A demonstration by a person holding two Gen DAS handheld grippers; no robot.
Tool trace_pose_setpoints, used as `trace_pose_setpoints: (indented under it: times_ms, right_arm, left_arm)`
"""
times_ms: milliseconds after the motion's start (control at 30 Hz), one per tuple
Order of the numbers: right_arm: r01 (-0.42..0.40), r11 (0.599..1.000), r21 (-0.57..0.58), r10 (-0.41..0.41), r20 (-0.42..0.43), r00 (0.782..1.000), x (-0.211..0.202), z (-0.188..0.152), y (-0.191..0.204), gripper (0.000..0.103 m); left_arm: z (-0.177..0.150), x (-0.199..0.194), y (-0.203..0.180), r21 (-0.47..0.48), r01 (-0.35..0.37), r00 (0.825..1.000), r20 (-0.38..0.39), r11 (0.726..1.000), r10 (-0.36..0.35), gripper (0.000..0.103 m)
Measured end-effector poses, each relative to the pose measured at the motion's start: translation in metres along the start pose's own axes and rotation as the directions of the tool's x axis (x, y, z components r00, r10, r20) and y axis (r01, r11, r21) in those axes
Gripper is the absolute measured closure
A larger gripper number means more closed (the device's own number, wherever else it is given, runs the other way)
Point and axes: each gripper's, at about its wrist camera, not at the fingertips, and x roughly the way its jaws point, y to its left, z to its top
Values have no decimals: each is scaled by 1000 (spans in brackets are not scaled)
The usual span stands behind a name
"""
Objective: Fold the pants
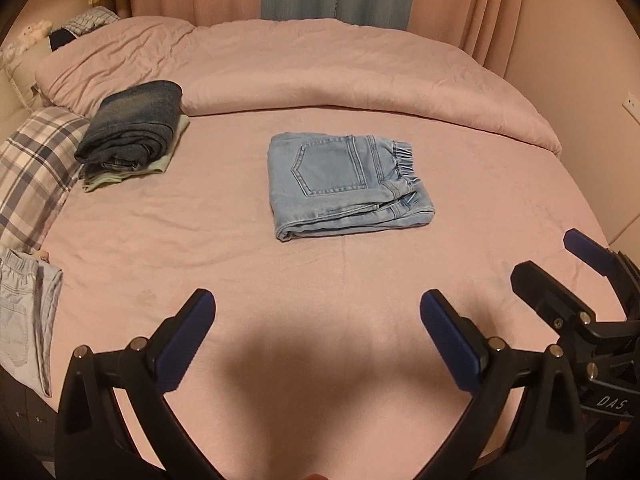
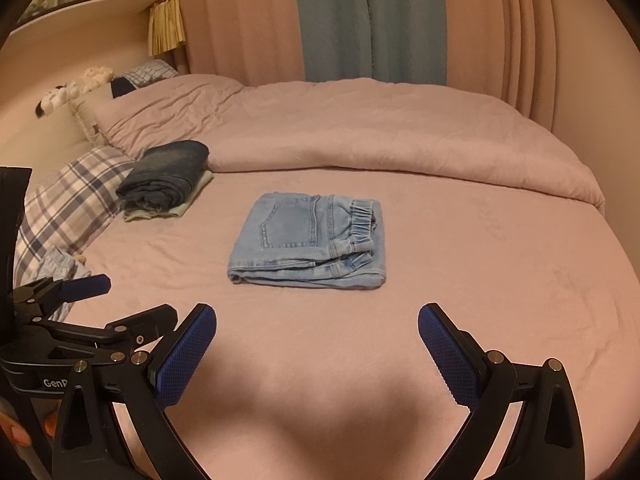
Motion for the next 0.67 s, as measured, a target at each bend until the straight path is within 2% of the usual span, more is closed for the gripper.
trace_pose_setpoints:
  times_ms: [300,667]
  right_arm:
    - [11,1000,13,-12,16,1000,-9,-2,0,2]
    - [12,1000,23,-12,23,1000,-11,-1,-2,2]
  left_arm:
    - [-2,-4,-6,19,-23,1000,17,1000,23,1]
    - [-2,-4,-10,22,-20,1000,22,1000,19,1]
